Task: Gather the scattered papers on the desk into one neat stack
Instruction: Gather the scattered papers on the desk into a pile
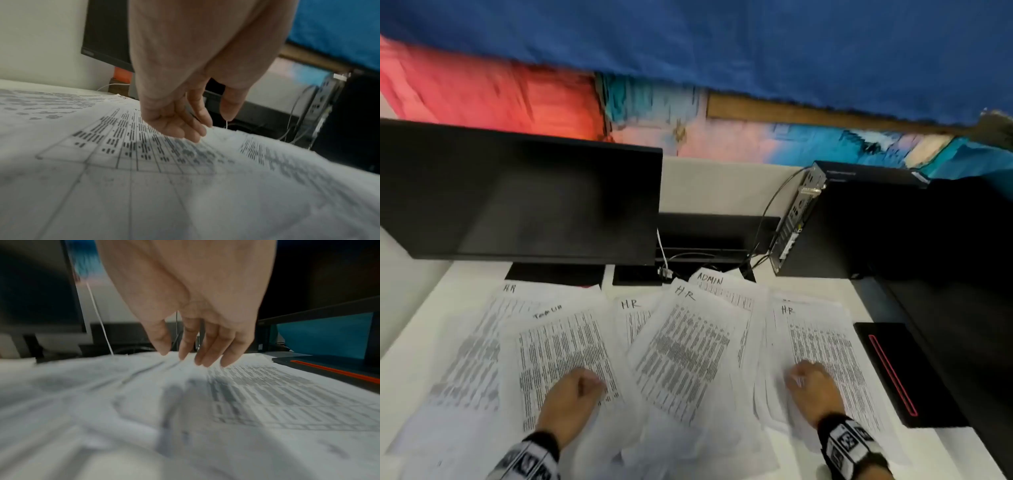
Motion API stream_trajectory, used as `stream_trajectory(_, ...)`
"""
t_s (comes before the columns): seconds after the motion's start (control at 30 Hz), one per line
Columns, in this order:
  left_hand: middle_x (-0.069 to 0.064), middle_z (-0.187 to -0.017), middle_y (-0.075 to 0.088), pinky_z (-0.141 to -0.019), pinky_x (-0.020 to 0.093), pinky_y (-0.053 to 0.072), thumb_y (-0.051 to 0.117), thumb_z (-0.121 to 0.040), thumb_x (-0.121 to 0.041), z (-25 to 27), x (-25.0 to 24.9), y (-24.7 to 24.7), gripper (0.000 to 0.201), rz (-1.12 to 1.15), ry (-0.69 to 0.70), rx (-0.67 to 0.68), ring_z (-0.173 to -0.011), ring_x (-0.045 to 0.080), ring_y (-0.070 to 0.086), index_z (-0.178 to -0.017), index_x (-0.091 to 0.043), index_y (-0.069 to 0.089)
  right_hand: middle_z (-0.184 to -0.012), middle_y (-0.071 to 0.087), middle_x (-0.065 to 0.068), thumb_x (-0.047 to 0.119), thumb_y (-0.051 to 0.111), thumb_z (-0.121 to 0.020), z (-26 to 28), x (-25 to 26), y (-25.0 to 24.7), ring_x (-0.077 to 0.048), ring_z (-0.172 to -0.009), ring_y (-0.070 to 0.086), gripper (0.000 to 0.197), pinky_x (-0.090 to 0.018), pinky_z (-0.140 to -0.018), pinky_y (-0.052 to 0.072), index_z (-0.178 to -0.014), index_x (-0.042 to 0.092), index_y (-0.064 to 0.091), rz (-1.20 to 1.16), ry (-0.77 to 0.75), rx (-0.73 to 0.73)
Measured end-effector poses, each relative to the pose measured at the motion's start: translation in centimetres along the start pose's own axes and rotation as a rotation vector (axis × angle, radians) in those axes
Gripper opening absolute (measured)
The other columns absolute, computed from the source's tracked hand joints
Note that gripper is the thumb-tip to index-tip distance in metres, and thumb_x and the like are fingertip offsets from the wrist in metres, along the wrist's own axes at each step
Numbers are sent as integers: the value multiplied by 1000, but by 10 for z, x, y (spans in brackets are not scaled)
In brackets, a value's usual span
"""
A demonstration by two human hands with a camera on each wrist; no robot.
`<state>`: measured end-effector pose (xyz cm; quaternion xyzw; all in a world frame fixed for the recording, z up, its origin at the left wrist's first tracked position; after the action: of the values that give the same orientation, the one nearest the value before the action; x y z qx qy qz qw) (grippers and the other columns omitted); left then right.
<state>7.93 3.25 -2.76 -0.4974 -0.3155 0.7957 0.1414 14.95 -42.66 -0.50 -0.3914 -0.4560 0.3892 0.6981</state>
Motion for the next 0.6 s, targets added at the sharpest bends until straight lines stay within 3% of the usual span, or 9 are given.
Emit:
stream_trajectory(0.07,8,-83,69,-67,31,49,71,-89,-21,-7,1,14,12,-39,-44,8,-78,26,66,-86,-16,61,-132,52,-7,48,61,-88,-9,-21,4,-27,-124,51,50,-38,-98,45,-128,18,57,205,47,59)
stream_trajectory(0.13,11,-87,68,-65,30,47,71,-88,-25,-16,2,27,17,-52,-90,21,-80,29,65,-92,-14,59,-142,44,-10,65,54,-85,-18,-46,-3,-28,-130,44,72,-45,-102,42,-138,18,48,272,99,33)
stream_trajectory(0.3,14,-95,65,-71,34,53,72,-87,-30,-26,2,38,26,-70,-137,-17,-79,25,64,-97,-11,58,-152,37,-29,64,36,-94,-34,-114,-19,-43,-139,35,86,-55,-110,32,-148,-3,37,59,435,-33)
stream_trajectory(0.4,23,-104,65,-69,33,52,75,-80,-44,-31,14,43,38,-106,-170,-9,-67,18,58,-91,-13,55,-158,25,-32,66,38,-93,-40,-133,-19,-45,-145,27,95,-56,-114,28,-155,-5,22,17,554,15)
stream_trajectory(0.43,25,-108,64,-71,35,54,75,-77,-49,-33,16,45,47,-105,-178,-16,-69,19,58,-97,-11,56,-158,23,-32,67,37,-93,-43,-138,-20,-45,-145,26,97,-56,-114,27,-155,-5,19,4,582,14)
stream_trajectory(0.47,25,-117,60,-78,39,56,76,-76,-52,-32,13,46,62,-113,-192,-15,-79,23,62,-112,-7,54,-159,23,-32,67,35,-93,-47,-142,-21,-45,-146,27,97,-56,-115,26,-156,-5,18,-15,612,8)
stream_trajectory(0.53,23,-142,43,-99,46,51,77,-75,-55,-33,10,49,96,-143,-233,-17,-115,35,59,-143,-2,34,-158,27,-31,68,32,-93,-55,-147,-22,-43,-145,29,98,-53,-116,25,-156,-6,20,-43,643,21)
stream_trajectory(0.6,21,-157,27,-110,50,43,77,-72,-59,-35,1,53,116,-144,-244,-2,-135,38,46,-155,-5,15,-156,28,-30,69,36,-92,-61,-148,-25,-43,-143,30,97,-51,-114,26,-154,-5,26,-62,669,17)
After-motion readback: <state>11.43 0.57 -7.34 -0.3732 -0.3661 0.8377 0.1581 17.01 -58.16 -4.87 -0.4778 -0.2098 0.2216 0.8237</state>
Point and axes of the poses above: each hand's wrist, its own z-axis away from the middle knuckle, its own y-axis out of the palm, x = y × z, the point moved 9 cm from there along -z, towards the middle knuckle
